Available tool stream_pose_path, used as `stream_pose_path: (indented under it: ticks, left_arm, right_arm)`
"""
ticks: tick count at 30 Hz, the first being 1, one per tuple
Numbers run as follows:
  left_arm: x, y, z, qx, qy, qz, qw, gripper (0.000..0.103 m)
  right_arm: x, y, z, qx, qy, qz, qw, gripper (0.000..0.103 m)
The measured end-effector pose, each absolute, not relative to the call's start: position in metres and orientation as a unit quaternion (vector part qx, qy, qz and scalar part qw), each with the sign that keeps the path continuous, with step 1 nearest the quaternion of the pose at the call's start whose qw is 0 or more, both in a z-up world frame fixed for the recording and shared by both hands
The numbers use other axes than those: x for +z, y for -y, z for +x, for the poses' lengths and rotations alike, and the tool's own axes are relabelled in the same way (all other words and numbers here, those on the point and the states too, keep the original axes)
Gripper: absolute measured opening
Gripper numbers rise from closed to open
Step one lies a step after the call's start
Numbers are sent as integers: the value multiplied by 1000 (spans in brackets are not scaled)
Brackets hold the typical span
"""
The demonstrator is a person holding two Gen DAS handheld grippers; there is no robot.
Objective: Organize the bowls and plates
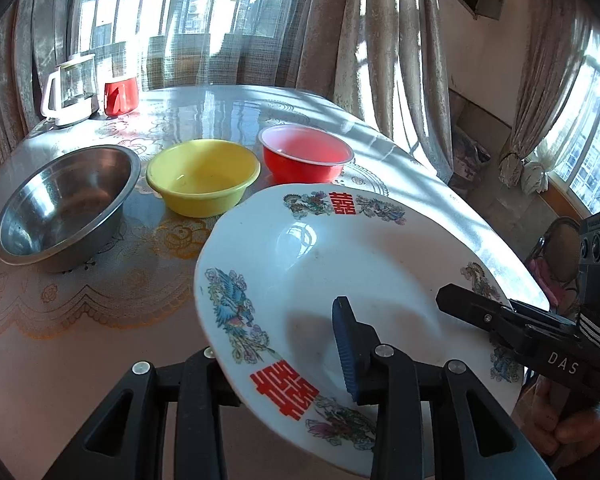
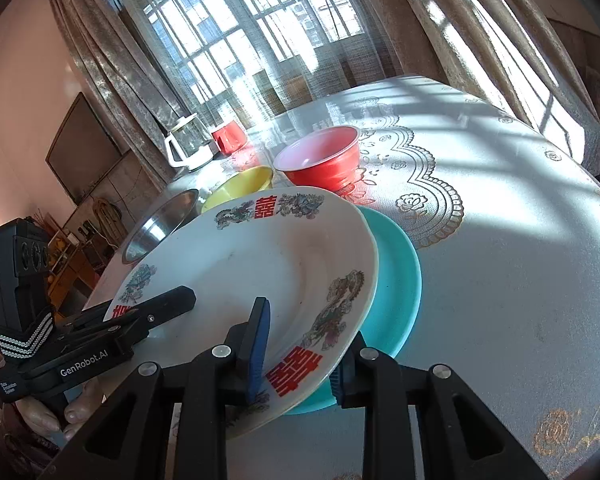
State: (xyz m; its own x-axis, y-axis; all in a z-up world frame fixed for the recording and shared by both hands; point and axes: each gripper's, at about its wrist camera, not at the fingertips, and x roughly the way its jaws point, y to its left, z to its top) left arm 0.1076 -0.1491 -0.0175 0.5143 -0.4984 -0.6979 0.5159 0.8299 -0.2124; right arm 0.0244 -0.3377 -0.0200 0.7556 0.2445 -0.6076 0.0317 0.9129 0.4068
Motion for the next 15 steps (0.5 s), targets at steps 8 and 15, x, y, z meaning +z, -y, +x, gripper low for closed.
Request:
stream_pose_path:
  ticks: [8, 15]
  left_arm:
    - [-33, 154, 119, -279, -417, 10, 865, 39]
    - [-35, 160, 114, -257, -412, 40, 873, 39]
  right_arm:
    - [-26, 344, 36, 32, -340, 188, 921, 27]
    - [-32, 344, 36, 6, -350, 168, 921, 27]
